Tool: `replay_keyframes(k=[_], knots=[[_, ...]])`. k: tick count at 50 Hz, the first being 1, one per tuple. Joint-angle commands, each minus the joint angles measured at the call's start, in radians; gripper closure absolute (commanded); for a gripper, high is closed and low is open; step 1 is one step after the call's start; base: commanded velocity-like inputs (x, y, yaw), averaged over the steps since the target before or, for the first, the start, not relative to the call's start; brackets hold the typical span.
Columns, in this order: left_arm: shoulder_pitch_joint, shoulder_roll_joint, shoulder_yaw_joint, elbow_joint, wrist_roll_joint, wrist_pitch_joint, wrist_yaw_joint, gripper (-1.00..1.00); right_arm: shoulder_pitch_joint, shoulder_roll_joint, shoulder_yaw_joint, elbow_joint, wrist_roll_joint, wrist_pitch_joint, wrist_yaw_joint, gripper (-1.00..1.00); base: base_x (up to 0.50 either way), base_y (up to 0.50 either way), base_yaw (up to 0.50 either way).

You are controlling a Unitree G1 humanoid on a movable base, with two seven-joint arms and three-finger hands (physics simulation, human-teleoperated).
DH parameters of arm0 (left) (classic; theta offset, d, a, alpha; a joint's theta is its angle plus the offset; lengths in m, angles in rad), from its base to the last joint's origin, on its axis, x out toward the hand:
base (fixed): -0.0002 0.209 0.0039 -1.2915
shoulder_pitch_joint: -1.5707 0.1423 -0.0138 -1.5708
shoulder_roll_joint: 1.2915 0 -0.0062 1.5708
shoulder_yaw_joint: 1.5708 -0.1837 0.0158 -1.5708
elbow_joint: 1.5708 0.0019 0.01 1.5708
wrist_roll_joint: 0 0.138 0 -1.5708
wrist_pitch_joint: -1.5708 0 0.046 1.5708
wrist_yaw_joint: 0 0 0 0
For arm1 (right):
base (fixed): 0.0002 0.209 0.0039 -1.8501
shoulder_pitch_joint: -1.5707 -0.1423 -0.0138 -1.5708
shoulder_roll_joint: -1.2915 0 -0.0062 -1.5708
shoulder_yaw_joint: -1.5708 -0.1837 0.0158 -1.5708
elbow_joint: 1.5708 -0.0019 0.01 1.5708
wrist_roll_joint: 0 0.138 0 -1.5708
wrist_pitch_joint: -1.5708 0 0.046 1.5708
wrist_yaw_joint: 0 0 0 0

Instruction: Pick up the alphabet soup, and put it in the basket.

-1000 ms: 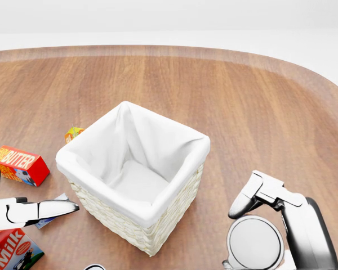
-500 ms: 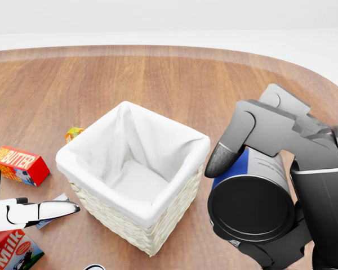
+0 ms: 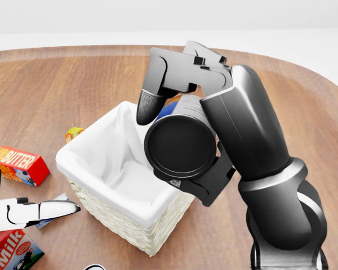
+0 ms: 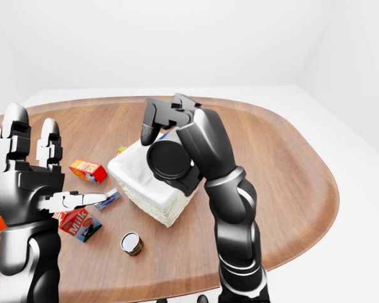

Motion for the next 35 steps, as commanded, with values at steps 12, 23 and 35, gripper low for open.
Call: replay_keyframes(k=[12, 23, 35], knots=[[-0.002, -0.001, -0.003, 0.013, 0.004, 0.000, -0.001, -1.00, -0.276, 0.044, -0.034, 0.500, 0.188, 0.000, -0.133, 1.00, 0.00, 0.00, 0.00], [-0.006, 0.002, 0.000, 0.023, 0.001, 0.000, 0.000, -1.00, -0.357, 0.042, -0.046, 0.754, 0.293, 0.000, -0.175, 1.00, 0.00, 0.00, 0.00], [-0.015, 0.006, 0.007, 0.014, -0.006, 0.000, 0.004, -1.00, -0.397, 0.051, -0.037, 0.915, 0.319, 0.000, -0.167, 1.00, 0.00, 0.00, 0.00]])
